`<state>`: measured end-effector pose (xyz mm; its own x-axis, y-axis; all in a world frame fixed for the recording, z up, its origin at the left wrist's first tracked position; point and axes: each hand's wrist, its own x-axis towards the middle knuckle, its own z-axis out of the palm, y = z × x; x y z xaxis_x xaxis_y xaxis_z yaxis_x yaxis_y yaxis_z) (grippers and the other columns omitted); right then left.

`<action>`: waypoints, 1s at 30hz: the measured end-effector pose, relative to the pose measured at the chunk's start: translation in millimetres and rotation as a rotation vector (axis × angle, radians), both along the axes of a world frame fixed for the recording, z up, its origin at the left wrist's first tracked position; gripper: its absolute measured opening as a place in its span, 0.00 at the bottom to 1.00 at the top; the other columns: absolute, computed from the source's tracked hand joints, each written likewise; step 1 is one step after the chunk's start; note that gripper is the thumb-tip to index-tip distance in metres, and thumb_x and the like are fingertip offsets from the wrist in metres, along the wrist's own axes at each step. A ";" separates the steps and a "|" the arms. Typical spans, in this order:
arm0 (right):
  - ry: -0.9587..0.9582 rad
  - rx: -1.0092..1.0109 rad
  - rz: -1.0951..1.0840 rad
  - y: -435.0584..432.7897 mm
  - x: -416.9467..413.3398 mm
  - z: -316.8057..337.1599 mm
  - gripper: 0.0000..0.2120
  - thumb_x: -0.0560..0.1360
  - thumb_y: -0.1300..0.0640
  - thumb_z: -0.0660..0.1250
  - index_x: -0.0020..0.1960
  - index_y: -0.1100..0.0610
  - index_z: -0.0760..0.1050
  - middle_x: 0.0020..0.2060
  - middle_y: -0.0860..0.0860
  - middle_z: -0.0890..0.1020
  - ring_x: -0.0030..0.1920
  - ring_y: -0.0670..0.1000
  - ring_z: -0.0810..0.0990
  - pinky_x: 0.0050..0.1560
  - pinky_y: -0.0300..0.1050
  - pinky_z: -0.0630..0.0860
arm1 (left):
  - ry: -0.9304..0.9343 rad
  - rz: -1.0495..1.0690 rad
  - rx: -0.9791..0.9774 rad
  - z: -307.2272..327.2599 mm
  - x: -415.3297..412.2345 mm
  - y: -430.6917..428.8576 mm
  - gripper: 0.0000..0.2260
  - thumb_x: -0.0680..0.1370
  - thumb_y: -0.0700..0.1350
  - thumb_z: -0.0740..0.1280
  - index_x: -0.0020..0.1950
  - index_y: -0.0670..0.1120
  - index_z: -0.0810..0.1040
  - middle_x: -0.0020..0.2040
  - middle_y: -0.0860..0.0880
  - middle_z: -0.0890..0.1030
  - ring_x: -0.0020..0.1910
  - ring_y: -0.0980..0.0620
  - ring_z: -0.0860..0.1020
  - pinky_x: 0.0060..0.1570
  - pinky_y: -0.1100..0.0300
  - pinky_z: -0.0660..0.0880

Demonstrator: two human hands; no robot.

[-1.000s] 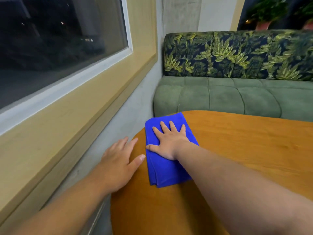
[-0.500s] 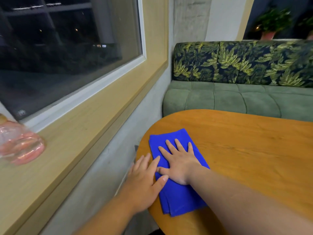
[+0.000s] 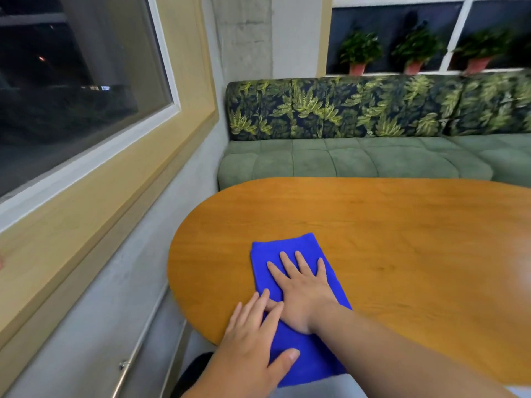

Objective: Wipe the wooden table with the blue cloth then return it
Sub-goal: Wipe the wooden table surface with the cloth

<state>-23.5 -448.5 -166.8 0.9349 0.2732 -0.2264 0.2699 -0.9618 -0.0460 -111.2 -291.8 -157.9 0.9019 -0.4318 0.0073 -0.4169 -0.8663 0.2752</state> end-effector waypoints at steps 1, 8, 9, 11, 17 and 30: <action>-0.001 0.000 -0.020 -8.5 -5.3 0.3 0.40 0.76 0.25 0.42 0.82 0.41 0.35 0.83 0.48 0.37 0.81 0.58 0.32 0.74 0.72 0.32 | 0.005 -0.028 0.000 -0.8 -5.0 -7.3 0.41 0.68 0.70 0.45 0.78 0.54 0.43 0.73 0.57 0.34 0.73 0.58 0.34 0.74 0.56 0.36; -0.005 0.029 -0.151 -52.1 -24.8 0.8 0.41 0.75 0.24 0.42 0.82 0.40 0.38 0.83 0.47 0.38 0.81 0.57 0.34 0.75 0.71 0.34 | -0.019 -0.136 0.005 -2.7 -23.4 -38.9 0.43 0.72 0.68 0.56 0.78 0.52 0.40 0.77 0.53 0.34 0.75 0.57 0.33 0.75 0.52 0.39; -0.003 0.029 -0.162 -55.7 -25.0 0.7 0.41 0.75 0.24 0.42 0.82 0.40 0.38 0.83 0.47 0.38 0.81 0.57 0.34 0.76 0.71 0.34 | -0.030 -0.144 0.003 -3.1 -23.3 -41.8 0.42 0.72 0.68 0.56 0.78 0.52 0.40 0.78 0.53 0.35 0.75 0.58 0.33 0.75 0.53 0.39; -0.001 0.030 -0.178 -62.5 -25.4 0.9 0.41 0.75 0.24 0.41 0.82 0.40 0.38 0.83 0.47 0.39 0.81 0.57 0.34 0.75 0.72 0.35 | -0.050 -0.153 0.010 -3.7 -22.5 -48.1 0.42 0.73 0.68 0.57 0.78 0.52 0.40 0.79 0.52 0.36 0.75 0.57 0.34 0.74 0.54 0.37; -0.018 0.059 -0.240 -82.6 -20.4 1.5 0.43 0.73 0.22 0.43 0.82 0.40 0.40 0.83 0.47 0.41 0.82 0.57 0.36 0.75 0.72 0.36 | -0.071 -0.184 0.052 -11.1 -21.1 -64.3 0.40 0.72 0.69 0.58 0.78 0.54 0.47 0.78 0.52 0.38 0.77 0.53 0.39 0.72 0.53 0.36; 0.048 0.613 -0.273 -116.3 -26.9 19.1 0.35 0.80 0.35 0.59 0.83 0.43 0.52 0.83 0.46 0.52 0.82 0.48 0.40 0.79 0.59 0.35 | -0.134 -0.195 0.067 -28.3 -21.1 -72.9 0.35 0.57 0.54 0.79 0.63 0.53 0.75 0.63 0.48 0.79 0.63 0.49 0.76 0.65 0.50 0.70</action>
<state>-50.4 -564.8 -147.7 0.9816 0.1203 -0.1485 0.0045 -0.7914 -0.6113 -132.3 -364.7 -186.2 0.7946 -0.6009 0.0871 -0.6067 -0.7804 0.1511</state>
